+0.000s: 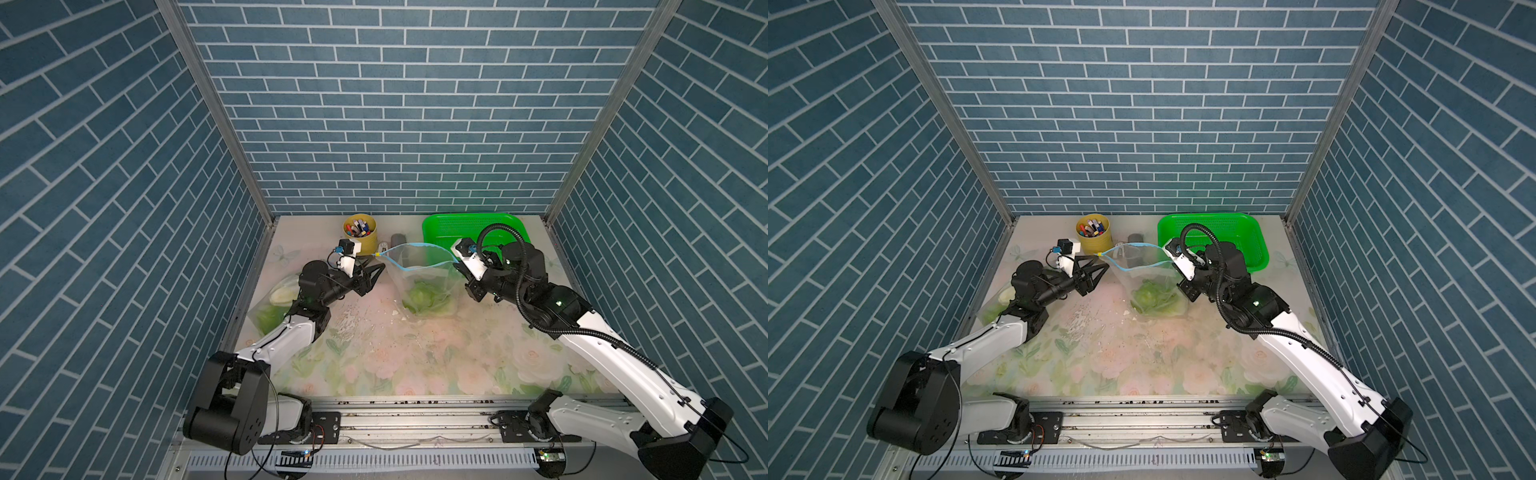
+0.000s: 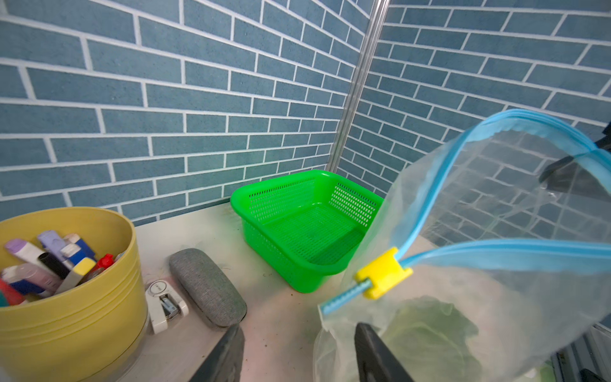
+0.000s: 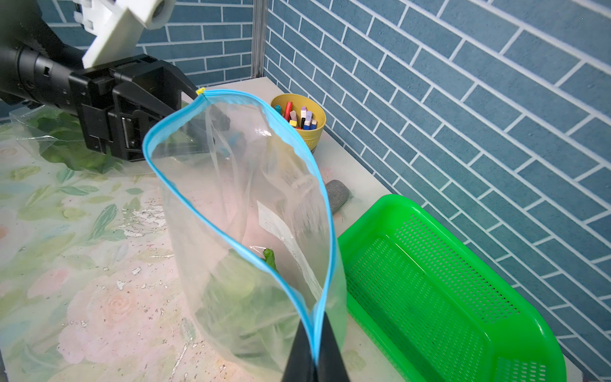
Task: Put the chinese cabbages into a zipper bag and zip it
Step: Adjust the zipper food storage bag at the center of the board.
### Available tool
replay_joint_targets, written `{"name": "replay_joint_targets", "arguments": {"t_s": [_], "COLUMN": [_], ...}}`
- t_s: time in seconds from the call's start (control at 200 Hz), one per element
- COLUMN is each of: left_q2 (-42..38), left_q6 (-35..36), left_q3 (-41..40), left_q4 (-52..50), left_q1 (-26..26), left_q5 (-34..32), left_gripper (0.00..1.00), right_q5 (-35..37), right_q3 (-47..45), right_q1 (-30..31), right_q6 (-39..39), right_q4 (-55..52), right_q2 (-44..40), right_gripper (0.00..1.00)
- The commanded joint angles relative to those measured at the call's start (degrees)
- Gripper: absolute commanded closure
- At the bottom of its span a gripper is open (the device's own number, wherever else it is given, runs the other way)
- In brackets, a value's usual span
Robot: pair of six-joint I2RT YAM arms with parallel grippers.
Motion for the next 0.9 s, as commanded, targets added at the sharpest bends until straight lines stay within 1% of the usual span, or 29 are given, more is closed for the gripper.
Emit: {"name": "replay_joint_targets", "arguments": {"t_s": [0.0,0.115,0.13,0.255,0.35,0.44,0.54,0.6,0.69,0.76,0.895], "left_q2": [2.2,4.8,5.2,6.5,6.1,6.2,6.6,6.6,6.4,6.2,5.4], "left_q6": [-0.6,-0.8,-0.9,0.6,2.4,2.7,3.0,2.9,2.9,3.0,4.0], "left_q3": [2.8,4.4,5.9,8.9,8.9,9.4,9.4,9.5,9.6,9.4,9.7], "left_q4": [5.1,6.1,6.2,4.0,2.7,1.6,0.9,0.9,0.9,0.8,-0.6], "left_q1": [0.2,0.1,0.0,-1.6,-2.8,-3.0,-3.0,-3.2,-3.9,-4.5,-6.0], "left_q5": [4.0,7.3,7.6,9.9,8.3,7.8,6.9,6.5,6.1,5.0,3.6], "left_gripper": [0.44,0.46,0.46,0.53,0.59,0.66,0.72,0.77,0.8,0.86,0.93], "right_q5": [0.9,1.0,1.1,2.2,2.7,2.8,2.7,2.7,2.7,2.7,1.0], "right_q3": [2.6,3.4,3.5,3.4,3.4,3.5,3.2,2.9,2.9,2.5,2.1], "right_q1": [-0.3,-0.3,-0.3,-0.3,-0.4,-0.4,-0.6,-0.7,-0.8,-0.8,-0.9], "right_q6": [-0.4,-0.3,-0.3,-0.3,-0.3,-0.3,-0.3,-0.3,-0.2,0.0,0.7], "right_q4": [0.1,-0.8,-0.8,-1.2,-1.1,-1.2,-0.8,-0.6,-0.8,-0.6,-0.4], "right_q2": [0.5,0.6,0.6,0.9,1.3,1.6,1.8,1.7,1.6,1.3,0.5], "right_gripper": [1.0,1.0,1.0,1.0,1.0,1.0,1.0,1.0,1.0,1.0,1.0]}}
